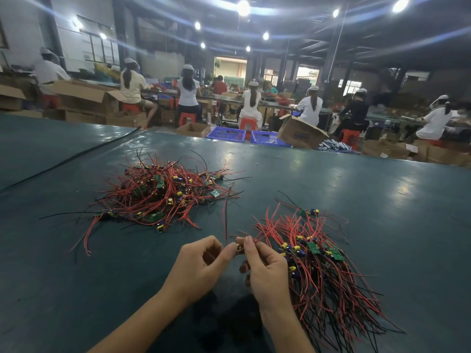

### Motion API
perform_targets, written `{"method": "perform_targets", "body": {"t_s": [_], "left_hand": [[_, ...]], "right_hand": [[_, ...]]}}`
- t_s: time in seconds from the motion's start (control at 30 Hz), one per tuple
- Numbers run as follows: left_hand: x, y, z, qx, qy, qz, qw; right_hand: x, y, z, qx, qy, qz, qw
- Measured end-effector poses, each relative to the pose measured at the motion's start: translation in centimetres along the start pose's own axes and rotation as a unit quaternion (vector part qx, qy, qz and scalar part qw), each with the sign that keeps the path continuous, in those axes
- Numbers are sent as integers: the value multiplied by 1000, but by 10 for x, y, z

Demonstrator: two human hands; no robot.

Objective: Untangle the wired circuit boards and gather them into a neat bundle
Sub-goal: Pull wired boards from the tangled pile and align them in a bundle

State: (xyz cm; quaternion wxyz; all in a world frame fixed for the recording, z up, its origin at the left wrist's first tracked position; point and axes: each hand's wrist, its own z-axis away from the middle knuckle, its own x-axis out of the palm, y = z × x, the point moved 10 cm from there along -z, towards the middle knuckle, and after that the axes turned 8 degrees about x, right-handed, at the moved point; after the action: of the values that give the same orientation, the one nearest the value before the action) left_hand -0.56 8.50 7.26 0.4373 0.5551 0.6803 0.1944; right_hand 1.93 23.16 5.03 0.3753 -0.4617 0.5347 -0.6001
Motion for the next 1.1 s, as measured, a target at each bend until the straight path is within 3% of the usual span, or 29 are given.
{"method": "perform_targets", "body": {"t_s": [0.07, 0.17, 0.43, 0.67, 0.97, 1.1], "left_hand": [[11, -12, 1, -80, -29, 101, 991], [22, -22, 4, -163, -14, 279, 946], [9, -25, 1, -162, 69, 355, 918], [32, -14, 6, -153, -53, 333, 929], [13, -9, 1, -102, 18, 232, 967], [8, -11, -1, -107, 34, 222, 968]], "right_hand": [[6, 1, 0, 3, -31, -12, 999], [10, 3, 0, 16, -48, -24, 998], [-14, 16, -4, 81, 42, -126, 988], [0, 9, 1, 48, -10, -104, 993], [-6, 13, -3, 46, 42, -86, 994], [-29, 20, -8, 87, 106, -164, 977]]}}
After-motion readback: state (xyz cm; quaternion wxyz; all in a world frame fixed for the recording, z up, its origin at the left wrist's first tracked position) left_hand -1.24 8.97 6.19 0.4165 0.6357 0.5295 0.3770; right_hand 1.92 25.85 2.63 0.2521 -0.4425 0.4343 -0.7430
